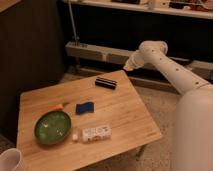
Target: Push the eraser across the table
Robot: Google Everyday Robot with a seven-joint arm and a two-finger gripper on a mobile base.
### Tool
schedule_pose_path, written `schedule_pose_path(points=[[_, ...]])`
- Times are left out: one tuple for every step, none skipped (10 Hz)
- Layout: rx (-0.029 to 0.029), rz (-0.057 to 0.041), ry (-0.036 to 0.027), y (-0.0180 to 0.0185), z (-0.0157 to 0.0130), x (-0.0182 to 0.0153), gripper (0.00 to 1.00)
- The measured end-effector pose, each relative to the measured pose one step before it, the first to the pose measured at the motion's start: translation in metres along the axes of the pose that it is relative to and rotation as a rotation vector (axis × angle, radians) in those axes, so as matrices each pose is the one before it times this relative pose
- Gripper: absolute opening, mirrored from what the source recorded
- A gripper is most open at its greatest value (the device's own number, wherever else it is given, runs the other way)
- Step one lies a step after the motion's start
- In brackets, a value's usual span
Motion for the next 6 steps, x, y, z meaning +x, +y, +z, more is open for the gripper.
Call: schedule_pose_path(points=[[-0.00577, -0.0135, -0.02383, 0.00751, 0.01098, -0.00217, 0.4], [-0.00233, -0.02368, -0.03425, 0.00931, 0.0131, -0.00552, 0.4], [0.00739, -0.02504, -0.02067, 0.00281, 0.00456, -0.00478, 0.4], [0.00804, -0.02163, -0.0093, 0.00016, 0.0019, -0.00325, 0.4], [0.00897, -0.02168, -0.00567, -0.00202, 0.00292, -0.0023, 0.4], [0.00489, -0.01863, -0.00053, -0.00142, 0.00397, -0.00157, 0.4]])
